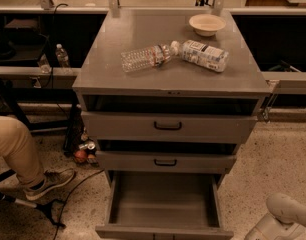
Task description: Close bottom drawer
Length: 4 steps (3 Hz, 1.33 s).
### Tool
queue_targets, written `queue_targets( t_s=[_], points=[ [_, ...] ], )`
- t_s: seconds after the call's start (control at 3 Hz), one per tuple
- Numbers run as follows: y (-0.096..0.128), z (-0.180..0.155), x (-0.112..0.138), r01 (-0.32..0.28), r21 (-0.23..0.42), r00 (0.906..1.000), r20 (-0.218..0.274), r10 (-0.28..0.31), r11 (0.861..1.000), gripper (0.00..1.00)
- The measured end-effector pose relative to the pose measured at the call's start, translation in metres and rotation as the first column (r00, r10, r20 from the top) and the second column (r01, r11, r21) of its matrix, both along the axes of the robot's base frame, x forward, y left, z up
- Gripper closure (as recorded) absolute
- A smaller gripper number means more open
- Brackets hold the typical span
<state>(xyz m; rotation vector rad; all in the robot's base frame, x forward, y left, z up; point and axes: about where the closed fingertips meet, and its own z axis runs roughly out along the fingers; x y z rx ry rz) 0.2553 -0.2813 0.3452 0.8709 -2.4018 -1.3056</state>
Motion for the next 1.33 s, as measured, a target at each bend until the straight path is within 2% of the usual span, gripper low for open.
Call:
queue_targets(
  t_s=[0.33,0.67,1.0,1.33],
  points=[
    [-0.008,-0.030,-0.003,-0.008,0.059,0.9998,-0.015,0.009,0.998,0.18],
    [-0.010,-0.073,0.006,0.011,0.148,0.9986,0.050,-0.018,0.989,0.48],
    [-0.004,-0.099,0.017,0.024,0.184,0.9933,0.107,-0.044,0.983,0.72],
    [0.014,-0.124,0.033,0.060,0.244,0.9787,0.177,-0.105,0.968,1.00]
  ],
)
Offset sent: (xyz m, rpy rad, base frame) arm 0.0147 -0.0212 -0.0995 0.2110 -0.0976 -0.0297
